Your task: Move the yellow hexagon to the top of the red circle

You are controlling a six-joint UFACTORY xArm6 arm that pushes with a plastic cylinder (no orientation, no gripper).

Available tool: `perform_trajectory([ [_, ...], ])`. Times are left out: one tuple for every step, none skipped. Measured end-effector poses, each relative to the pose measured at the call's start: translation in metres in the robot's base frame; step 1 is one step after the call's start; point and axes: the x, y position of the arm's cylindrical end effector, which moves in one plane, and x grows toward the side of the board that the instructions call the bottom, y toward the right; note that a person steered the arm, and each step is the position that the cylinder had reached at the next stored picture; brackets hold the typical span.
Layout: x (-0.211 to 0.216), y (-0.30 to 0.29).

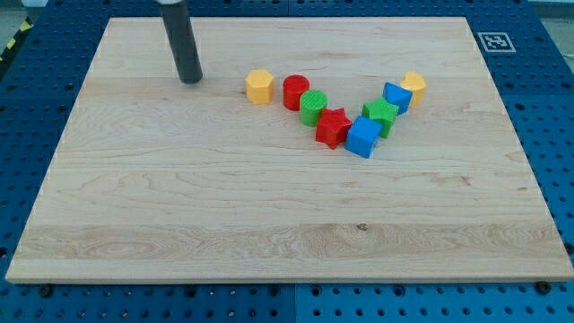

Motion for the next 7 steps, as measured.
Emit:
perform_trajectory([
  [0.012, 0.03],
  [-0.015, 0.073],
  [-0.053, 0.093],
  [-0.056, 0.08],
  [-0.019, 0.048],
  [0.03, 0.052],
  [0.032, 0.091],
])
